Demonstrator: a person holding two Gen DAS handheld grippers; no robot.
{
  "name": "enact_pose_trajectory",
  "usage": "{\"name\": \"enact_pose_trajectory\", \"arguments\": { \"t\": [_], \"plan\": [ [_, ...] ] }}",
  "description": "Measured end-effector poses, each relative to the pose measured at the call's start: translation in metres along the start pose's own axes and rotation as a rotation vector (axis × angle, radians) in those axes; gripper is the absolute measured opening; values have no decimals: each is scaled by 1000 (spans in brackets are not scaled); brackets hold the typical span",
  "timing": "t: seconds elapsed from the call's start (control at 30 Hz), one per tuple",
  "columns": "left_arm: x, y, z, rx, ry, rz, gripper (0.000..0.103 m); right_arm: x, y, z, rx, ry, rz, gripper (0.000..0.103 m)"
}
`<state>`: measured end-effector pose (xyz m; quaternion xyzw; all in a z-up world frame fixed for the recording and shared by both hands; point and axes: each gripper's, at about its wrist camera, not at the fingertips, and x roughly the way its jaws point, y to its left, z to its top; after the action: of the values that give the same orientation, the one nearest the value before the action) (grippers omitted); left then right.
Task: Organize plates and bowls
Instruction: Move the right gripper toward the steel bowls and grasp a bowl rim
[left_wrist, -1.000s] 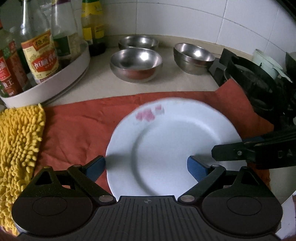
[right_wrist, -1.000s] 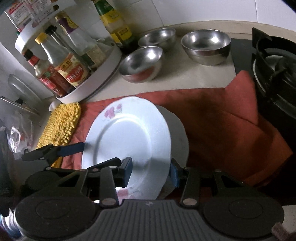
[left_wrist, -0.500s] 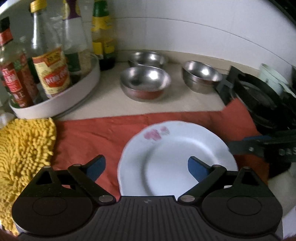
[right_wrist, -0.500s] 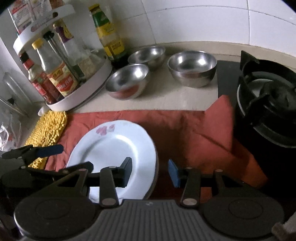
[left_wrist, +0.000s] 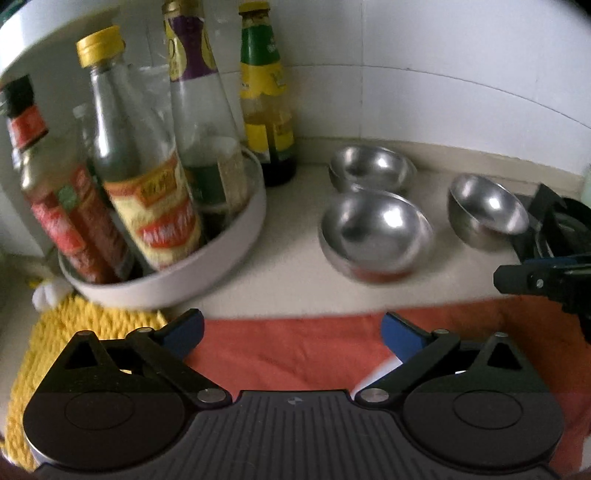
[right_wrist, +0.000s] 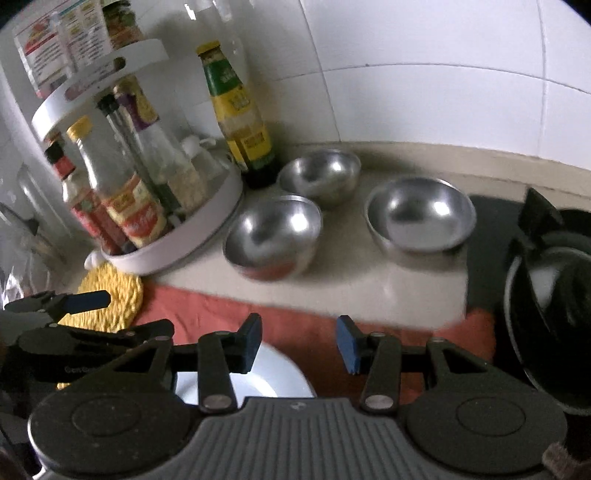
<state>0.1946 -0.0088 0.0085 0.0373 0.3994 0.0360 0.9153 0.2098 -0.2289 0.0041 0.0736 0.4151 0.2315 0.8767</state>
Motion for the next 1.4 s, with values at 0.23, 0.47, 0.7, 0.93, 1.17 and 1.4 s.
{"name": "enact_pose_trajectory", "arguments": {
  "t": [0.23,0.47,0.7,0.93,1.17,1.4],
  "plan": [
    [48,3,31,8,15,-46,103,39,2,33,63,-4,-33,42],
    [88,-2,44,20,63,-82,101,82,-7,50,156,44,-32,42],
    [115,3,52,-9,108,-133,80,113,-10,57,181,100,-31,41],
    [135,4,51,-8,142,-202,66,133,-15,59,188,152,-14,29],
    [134,-4,50,24,136,-272,49,138,-18,57,188,160,-1,21],
    [120,-1,47,21,119,-285,48,132,-14,54,186,162,13,21]
  ]
}}
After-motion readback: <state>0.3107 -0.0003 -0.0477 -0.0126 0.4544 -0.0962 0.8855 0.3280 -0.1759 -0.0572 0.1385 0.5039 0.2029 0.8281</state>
